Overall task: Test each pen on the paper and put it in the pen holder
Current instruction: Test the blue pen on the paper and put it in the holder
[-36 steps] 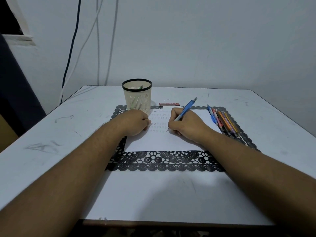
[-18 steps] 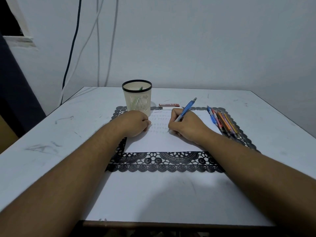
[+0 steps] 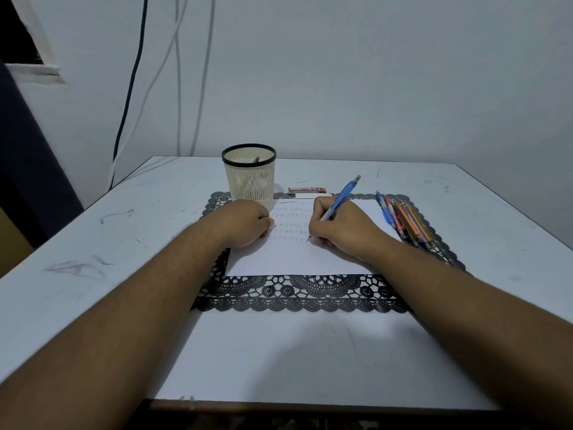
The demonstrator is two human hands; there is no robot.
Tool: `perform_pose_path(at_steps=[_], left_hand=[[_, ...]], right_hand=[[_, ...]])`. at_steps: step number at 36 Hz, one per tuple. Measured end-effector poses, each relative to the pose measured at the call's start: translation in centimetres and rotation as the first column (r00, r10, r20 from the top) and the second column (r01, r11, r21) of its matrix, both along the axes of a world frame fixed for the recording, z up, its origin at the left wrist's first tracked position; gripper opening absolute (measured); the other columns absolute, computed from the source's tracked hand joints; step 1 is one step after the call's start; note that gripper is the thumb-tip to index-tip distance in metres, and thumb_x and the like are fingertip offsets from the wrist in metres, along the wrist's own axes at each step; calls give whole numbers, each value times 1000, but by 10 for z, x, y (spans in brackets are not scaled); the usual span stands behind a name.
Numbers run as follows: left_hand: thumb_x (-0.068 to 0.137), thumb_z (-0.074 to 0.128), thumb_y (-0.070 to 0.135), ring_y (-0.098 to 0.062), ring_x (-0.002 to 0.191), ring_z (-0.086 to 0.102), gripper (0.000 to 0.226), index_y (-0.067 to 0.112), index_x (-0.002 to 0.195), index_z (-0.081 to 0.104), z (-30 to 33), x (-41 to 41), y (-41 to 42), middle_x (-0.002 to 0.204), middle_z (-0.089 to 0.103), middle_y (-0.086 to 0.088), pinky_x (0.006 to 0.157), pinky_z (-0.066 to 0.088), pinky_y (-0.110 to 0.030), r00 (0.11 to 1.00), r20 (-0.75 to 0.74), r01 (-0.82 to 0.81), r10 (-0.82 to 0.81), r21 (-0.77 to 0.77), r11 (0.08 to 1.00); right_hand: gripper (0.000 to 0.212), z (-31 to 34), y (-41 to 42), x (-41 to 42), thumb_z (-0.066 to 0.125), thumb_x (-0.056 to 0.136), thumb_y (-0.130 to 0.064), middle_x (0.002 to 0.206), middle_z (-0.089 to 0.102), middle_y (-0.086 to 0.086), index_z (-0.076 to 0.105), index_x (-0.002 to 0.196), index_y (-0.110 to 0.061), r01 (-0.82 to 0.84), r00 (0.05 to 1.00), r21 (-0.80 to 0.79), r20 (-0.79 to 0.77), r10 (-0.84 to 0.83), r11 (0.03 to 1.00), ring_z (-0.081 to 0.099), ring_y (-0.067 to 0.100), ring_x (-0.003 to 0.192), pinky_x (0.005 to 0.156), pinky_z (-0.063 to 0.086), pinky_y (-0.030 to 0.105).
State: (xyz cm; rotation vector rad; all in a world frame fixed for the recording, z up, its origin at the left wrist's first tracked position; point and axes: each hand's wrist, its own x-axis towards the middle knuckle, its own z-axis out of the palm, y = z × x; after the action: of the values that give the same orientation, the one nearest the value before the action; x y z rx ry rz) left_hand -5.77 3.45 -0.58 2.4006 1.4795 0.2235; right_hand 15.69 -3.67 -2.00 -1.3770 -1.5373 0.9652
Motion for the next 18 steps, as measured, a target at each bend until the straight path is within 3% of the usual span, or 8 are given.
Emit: perform_pose_path(at_steps=[13, 18], left_hand=[[106, 47, 30, -19, 86, 61, 38, 16, 75, 63, 0, 2, -1, 85, 69, -2, 71, 43, -34, 1000, -15, 3, -3, 4, 1000], [106, 47, 30, -18, 83, 59, 39, 19, 70, 59, 1, 1, 0, 81, 66, -1, 69, 42, -34, 1000, -26, 6, -5, 15, 1000]], right_hand=[[22, 2, -3, -1, 66, 86, 3, 70, 52, 7, 52, 73, -9, 26, 998, 15, 59, -27, 1000, 56, 11, 68, 62, 52, 20], [21, 2, -2, -1, 67, 87, 3, 72, 55, 7, 54, 74, -9, 13, 999, 19, 53, -14, 1000, 58, 9, 69, 67, 56, 22]])
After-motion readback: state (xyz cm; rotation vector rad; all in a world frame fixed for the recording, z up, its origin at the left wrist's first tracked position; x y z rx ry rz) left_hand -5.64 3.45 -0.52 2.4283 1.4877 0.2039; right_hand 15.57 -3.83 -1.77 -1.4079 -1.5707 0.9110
